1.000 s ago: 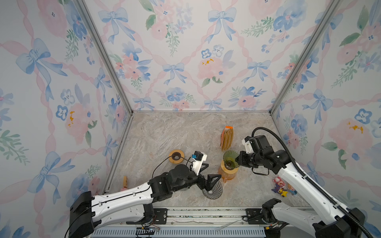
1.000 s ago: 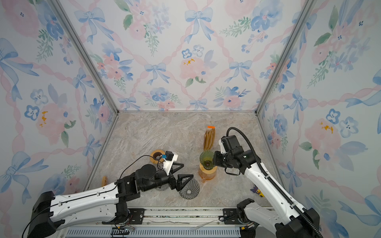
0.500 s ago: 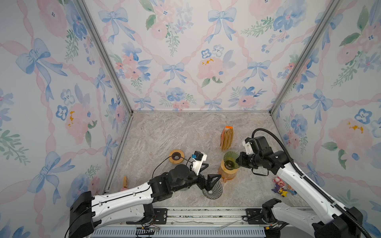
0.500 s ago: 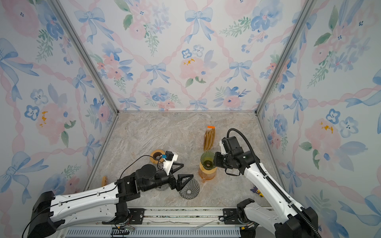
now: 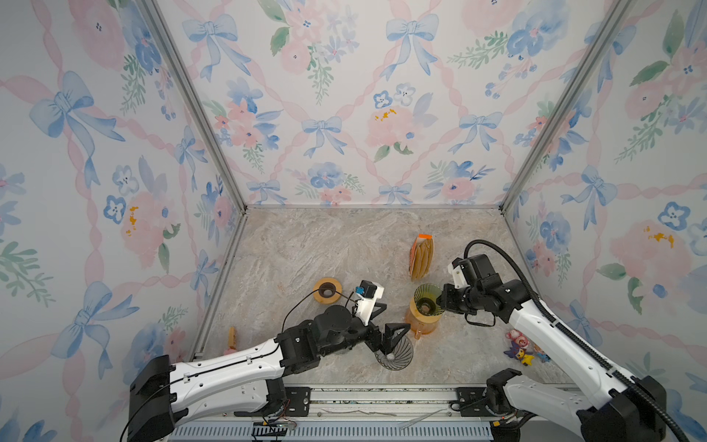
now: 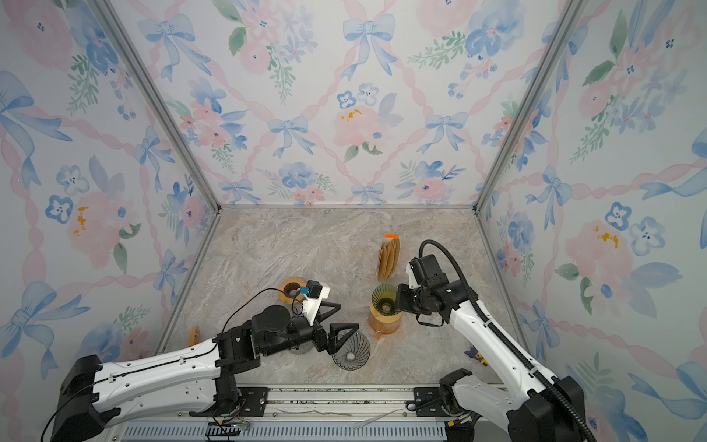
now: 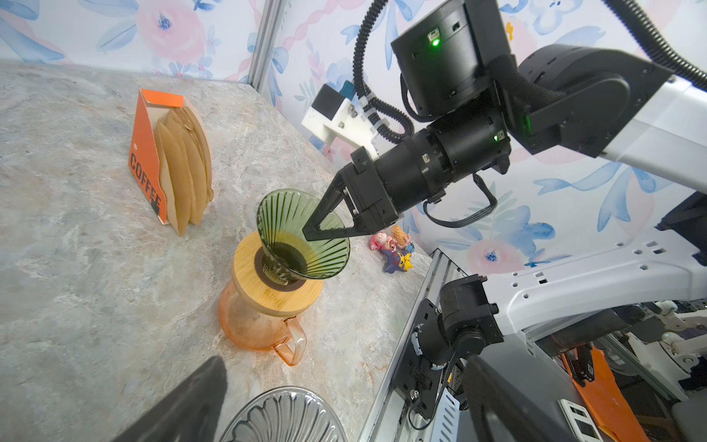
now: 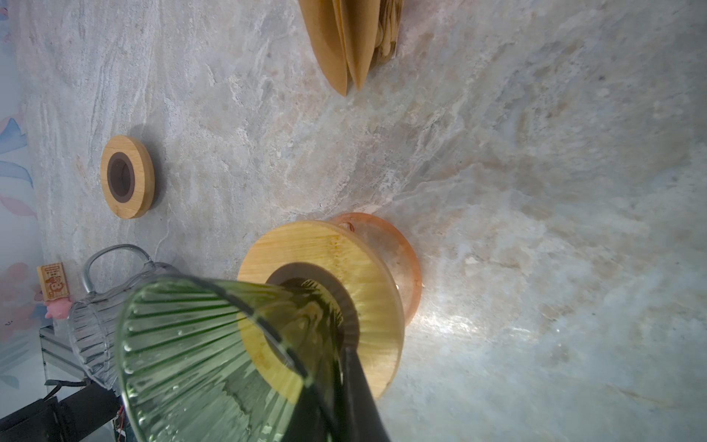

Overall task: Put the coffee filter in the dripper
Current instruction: 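Lift the green dripper with the right gripper and carry it over the wooden ring, then lower the green dripper into the wooden ring on the orange pitcher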

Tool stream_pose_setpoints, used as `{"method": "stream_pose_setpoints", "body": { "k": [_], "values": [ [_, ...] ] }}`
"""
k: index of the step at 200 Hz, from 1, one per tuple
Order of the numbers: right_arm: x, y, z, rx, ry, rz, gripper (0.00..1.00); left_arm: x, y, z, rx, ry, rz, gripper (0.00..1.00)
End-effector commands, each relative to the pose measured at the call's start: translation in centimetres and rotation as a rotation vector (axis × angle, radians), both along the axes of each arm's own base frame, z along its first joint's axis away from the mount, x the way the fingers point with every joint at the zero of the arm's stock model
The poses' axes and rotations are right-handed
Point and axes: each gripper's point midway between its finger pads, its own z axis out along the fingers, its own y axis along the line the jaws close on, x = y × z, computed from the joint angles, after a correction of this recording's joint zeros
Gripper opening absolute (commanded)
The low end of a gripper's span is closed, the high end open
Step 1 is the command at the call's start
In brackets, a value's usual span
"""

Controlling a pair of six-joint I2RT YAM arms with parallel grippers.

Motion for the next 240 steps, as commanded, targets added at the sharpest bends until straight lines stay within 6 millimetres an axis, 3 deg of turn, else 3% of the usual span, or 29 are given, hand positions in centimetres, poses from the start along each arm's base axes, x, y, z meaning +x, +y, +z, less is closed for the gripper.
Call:
{"method": "stream_pose_setpoints", "body": {
  "k": [1, 240],
  "values": [
    [0.31, 0.03, -0.11, 0.006, -0.007, 0.008, 0.1, -0.02, 0.07, 0.23, 0.013, -0.019, 0.003, 0.98],
    [0.0, -0.21, -0.47, -0.017, 0.032, 0.012, 0.13, 0.09, 0.45, 0.28, 0.017, -0.031, 0.016, 0.98]
  ]
}}
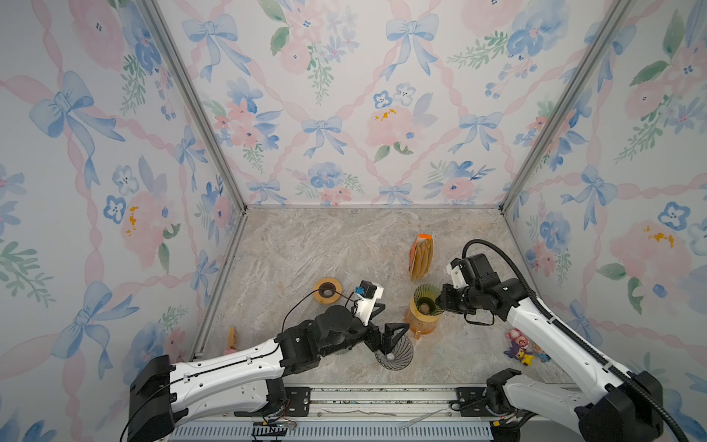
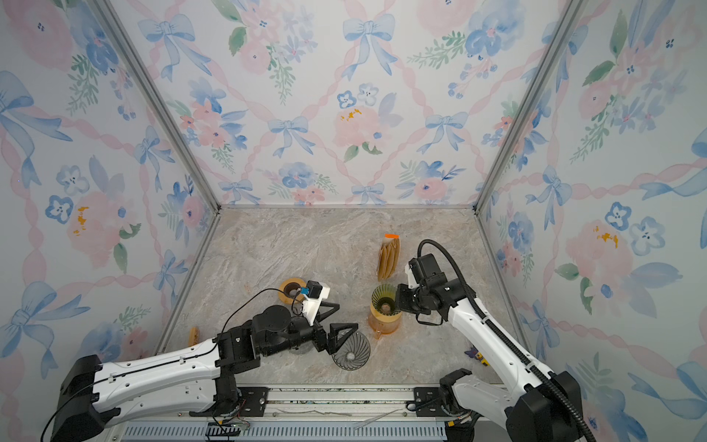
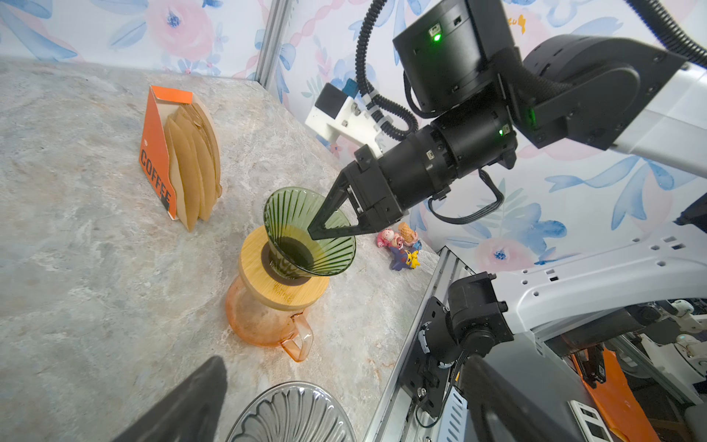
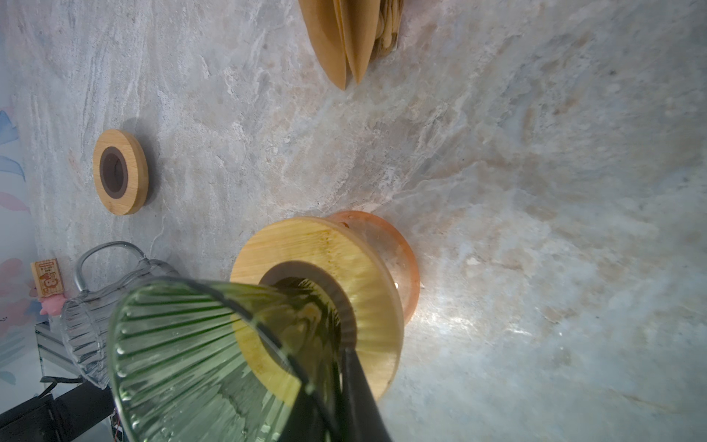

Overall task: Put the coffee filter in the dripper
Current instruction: 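Lower the green dripper into the wooden ring on the orange pitcher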

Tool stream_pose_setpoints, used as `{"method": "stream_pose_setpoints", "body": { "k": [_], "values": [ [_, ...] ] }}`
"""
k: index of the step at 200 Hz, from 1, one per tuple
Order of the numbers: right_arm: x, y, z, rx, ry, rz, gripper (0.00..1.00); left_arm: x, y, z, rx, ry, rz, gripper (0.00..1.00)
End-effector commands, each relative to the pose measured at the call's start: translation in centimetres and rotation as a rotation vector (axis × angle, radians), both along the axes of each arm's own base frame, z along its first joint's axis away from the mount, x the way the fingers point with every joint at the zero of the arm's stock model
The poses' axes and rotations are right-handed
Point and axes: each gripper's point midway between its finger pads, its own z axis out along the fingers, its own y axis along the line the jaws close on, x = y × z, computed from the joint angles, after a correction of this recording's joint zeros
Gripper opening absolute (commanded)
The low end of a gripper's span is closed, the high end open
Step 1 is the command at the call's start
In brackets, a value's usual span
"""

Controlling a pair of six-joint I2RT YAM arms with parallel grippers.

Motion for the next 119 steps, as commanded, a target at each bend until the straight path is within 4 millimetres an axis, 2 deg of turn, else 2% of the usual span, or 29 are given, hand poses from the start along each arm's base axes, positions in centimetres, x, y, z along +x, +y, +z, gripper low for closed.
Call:
{"method": "stream_pose_setpoints", "body": {
  "k": [1, 74, 119],
  "values": [
    [0.0, -0.2, 0.1, -0.011, 0.012, 0.001, 0.13, -0.1, 0.2, 0.7, -0.003, -0.031, 0.002, 0.98],
    [0.2, 0.1, 1.5, 0.009, -0.012, 0.006, 0.18, -0.1, 0.2, 0.5, -0.005, -0.029, 0.001, 0.98],
    [0.4, -0.1, 2.3, -0.004, -0.022, 0.008, 0.26, -0.1, 0.3, 0.5, -0.005, -0.031, 0.003, 0.98]
  ]
}}
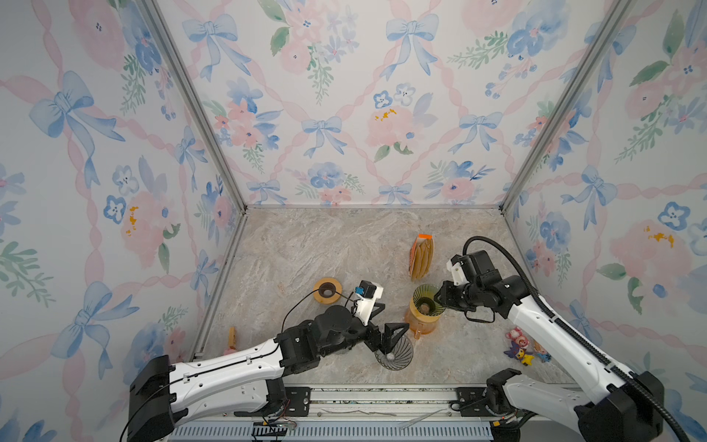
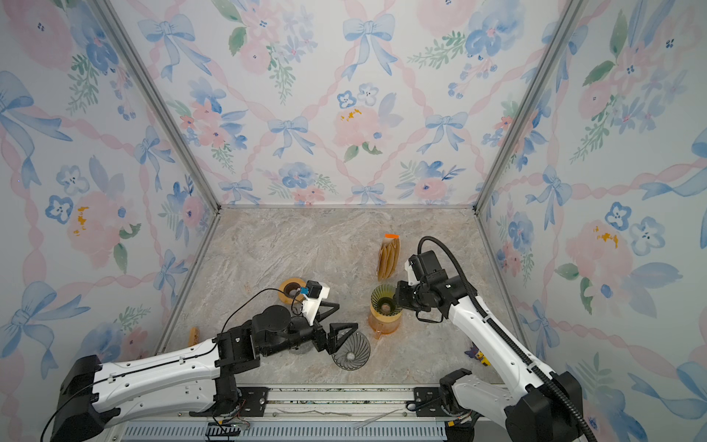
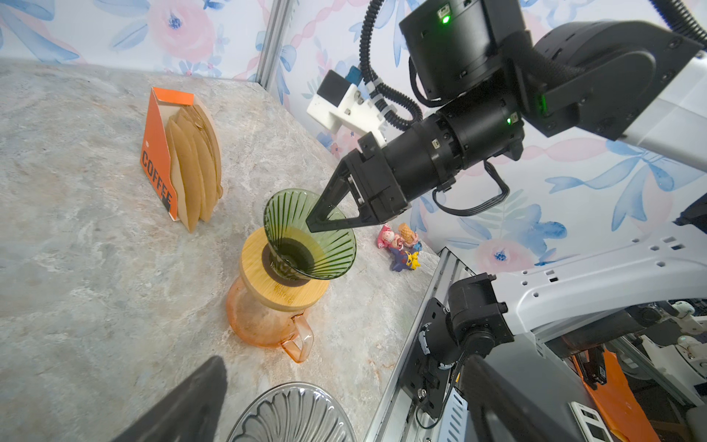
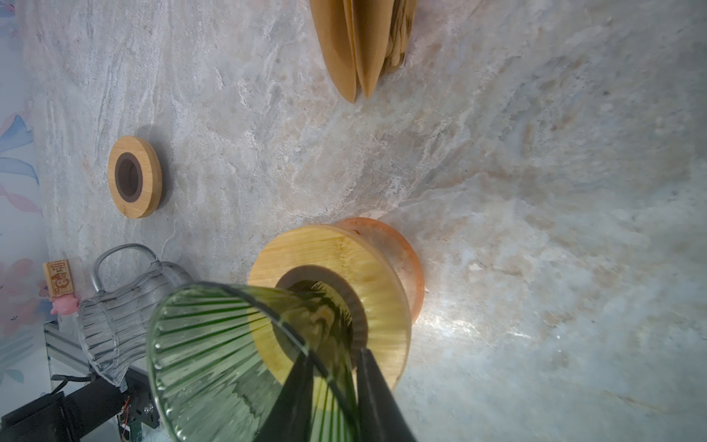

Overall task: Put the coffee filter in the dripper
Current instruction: 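Lower the green dripper into the wooden ring on the orange pitcher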

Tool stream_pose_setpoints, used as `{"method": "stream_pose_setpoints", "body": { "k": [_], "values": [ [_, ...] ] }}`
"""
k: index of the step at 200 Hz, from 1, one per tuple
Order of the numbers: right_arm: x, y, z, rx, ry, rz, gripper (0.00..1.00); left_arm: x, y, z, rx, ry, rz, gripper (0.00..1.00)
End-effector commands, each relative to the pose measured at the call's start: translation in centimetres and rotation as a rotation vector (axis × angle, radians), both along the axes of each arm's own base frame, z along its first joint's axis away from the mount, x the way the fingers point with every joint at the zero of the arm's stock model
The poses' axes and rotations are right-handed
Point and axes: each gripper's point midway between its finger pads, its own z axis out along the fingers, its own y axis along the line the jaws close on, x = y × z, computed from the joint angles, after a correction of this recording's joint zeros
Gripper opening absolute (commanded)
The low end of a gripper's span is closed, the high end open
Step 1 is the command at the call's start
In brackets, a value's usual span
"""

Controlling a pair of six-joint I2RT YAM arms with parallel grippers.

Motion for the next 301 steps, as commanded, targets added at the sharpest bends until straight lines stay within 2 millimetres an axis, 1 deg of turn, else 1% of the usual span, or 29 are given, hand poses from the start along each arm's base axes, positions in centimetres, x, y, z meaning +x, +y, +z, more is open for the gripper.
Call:
{"method": "stream_pose_setpoints", "body": {
  "k": [1, 24, 76, 122, 213, 277, 301],
  "values": [
    [-0.08, -0.32, 0.93, -0.011, -0.001, 0.002, 0.26, -0.17, 0.23, 0.47, -0.004, -0.029, -0.001, 0.98],
    [0.16, -0.63, 1.04, -0.037, -0.002, 0.004, 0.26, -0.18, 0.26, 0.5, -0.005, -0.029, -0.001, 0.98],
    [0.6, -0.55, 0.86, -0.039, 0.001, 0.004, 0.2, -0.18, 0.43, 0.55, -0.009, -0.03, 0.003, 0.98],
    [0.61, -0.91, 0.6, -0.038, 0.003, -0.012, 0.17, -0.14, 0.37, 0.34, -0.003, -0.028, 0.003, 0.98],
    [0.48, -0.93, 0.18, -0.014, 0.013, -0.015, 0.17, -0.17, 0.24, 0.21, -0.002, -0.027, 0.0, 0.98],
    [0.59, -0.91, 0.41, -0.01, 0.008, -0.016, 0.2, -0.11, 0.25, 0.16, 0.001, -0.026, 0.002, 0.98],
    [0.64, -0.98, 0.73, -0.011, 0.001, -0.017, 0.23, -0.07, 0.27, 0.16, 0.003, -0.026, 0.004, 0.98]
  ]
}}
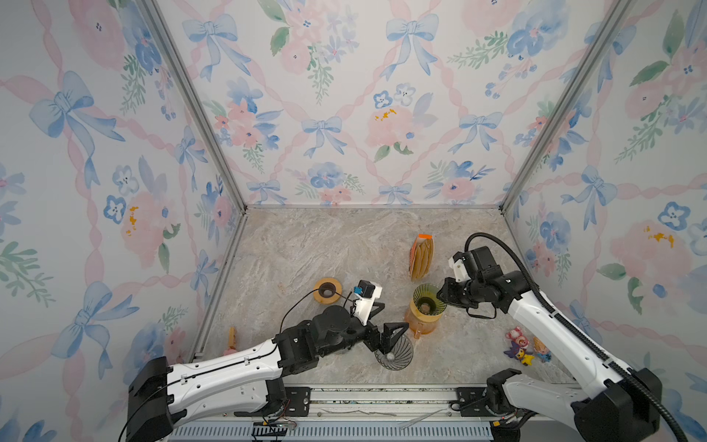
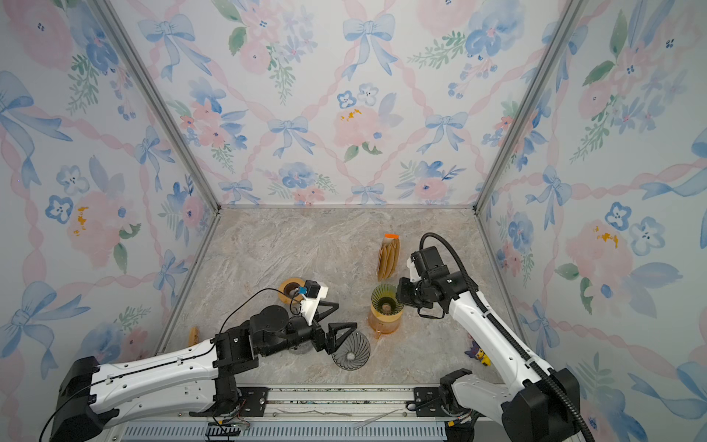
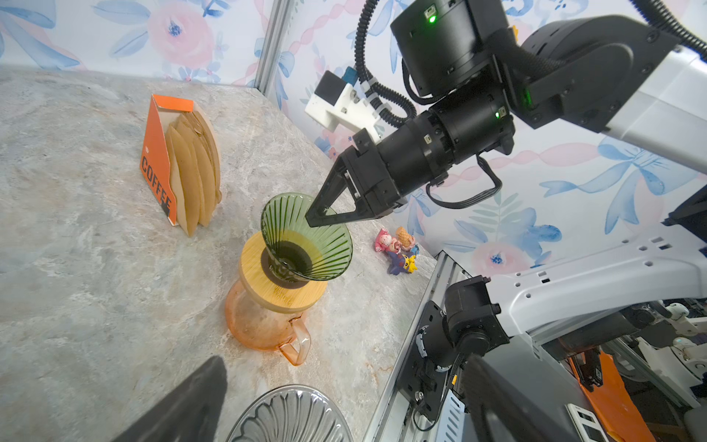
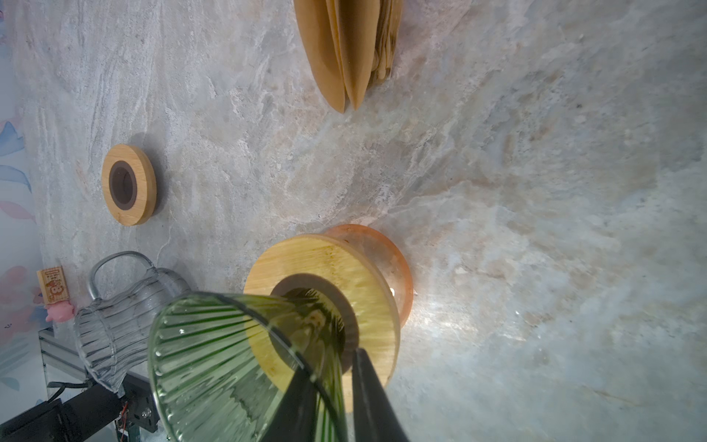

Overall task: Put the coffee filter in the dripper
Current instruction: 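Lower the green dripper into the wooden ring on the orange pitcher, then open the right gripper and raise it off the green dripper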

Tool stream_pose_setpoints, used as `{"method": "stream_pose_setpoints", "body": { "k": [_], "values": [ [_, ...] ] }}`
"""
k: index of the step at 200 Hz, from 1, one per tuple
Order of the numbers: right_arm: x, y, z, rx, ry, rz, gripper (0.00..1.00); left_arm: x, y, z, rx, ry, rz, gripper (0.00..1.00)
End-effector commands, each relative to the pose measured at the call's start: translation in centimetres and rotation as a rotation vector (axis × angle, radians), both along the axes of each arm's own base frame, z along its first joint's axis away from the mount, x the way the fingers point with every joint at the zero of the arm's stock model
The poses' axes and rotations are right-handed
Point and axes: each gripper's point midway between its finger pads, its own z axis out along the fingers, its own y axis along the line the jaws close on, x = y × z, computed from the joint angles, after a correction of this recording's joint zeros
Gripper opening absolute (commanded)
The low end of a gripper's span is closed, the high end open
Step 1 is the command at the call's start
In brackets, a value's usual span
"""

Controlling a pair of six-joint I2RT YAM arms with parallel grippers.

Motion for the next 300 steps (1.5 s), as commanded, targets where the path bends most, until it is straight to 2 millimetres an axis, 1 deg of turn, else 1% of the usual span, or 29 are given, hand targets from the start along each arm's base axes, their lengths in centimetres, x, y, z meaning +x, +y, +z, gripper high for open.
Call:
{"method": "stream_pose_setpoints", "body": {
  "k": [1, 13, 28, 72, 123, 147, 163, 178, 194, 212, 227, 245, 263, 282, 300],
  "values": [
    [0.1, -0.2, 0.6, 0.006, -0.014, -0.003, 0.23, 0.0, 0.1, -0.3, 0.015, -0.02, 0.003, 0.98],
    [0.1, -0.3, 0.7, 0.005, -0.02, -0.001, 0.25, 0.0, 0.1, -0.2, 0.017, -0.021, 0.005, 0.98],
    [0.1, -0.5, 1.1, 0.002, -0.029, -0.003, 0.31, 0.1, 0.1, 0.0, 0.018, -0.022, 0.009, 0.98],
    [-0.2, -1.4, 3.2, 0.002, -0.089, -0.002, 0.45, 0.8, 1.0, -0.4, 0.025, -0.001, 0.063, 0.98],
    [-1.0, -1.8, 4.7, 0.004, -0.142, 0.019, 0.52, 1.3, 1.8, -0.6, 0.02, 0.017, 0.089, 0.98],
    [-1.1, -1.7, 5.6, 0.012, -0.173, 0.027, 0.55, 1.5, 2.5, -0.5, 0.008, 0.024, 0.1, 0.98],
    [-1.0, -1.6, 6.2, 0.024, -0.201, 0.035, 0.56, 2.0, 3.3, -0.5, 0.013, 0.031, 0.126, 0.98],
    [-0.5, -1.7, 7.0, 0.021, -0.238, 0.03, 0.54, 2.2, 3.9, -0.4, 0.02, 0.034, 0.137, 0.98],
    [0.3, -1.6, 7.6, 0.014, -0.256, 0.038, 0.43, 2.0, 4.1, 0.1, 0.014, 0.026, 0.124, 0.98],
    [1.5, -1.0, 8.2, 0.002, -0.265, 0.072, 0.36, 1.4, 4.1, 0.7, -0.005, 0.005, 0.086, 0.98],
    [2.9, -0.6, 8.8, -0.014, -0.28, 0.096, 0.33, 1.2, 4.3, 1.0, -0.02, -0.005, 0.082, 0.98],
    [4.5, -0.1, 9.0, -0.029, -0.29, 0.118, 0.32, 1.2, 4.5, 0.9, -0.025, -0.005, 0.087, 0.98],
    [6.2, 0.3, 8.8, -0.043, -0.285, 0.132, 0.31, 1.2, 4.5, 0.6, -0.027, -0.002, 0.084, 0.98],
    [8.0, 0.7, 7.8, -0.079, -0.273, 0.162, 0.29, 1.1, 4.3, 0.2, -0.042, 0.002, 0.073, 0.98],
    [9.5, 0.5, 6.9, -0.133, -0.262, 0.174, 0.26, 1.0, 4.1, -0.1, -0.056, 0.004, 0.064, 0.98]
  ]
}}
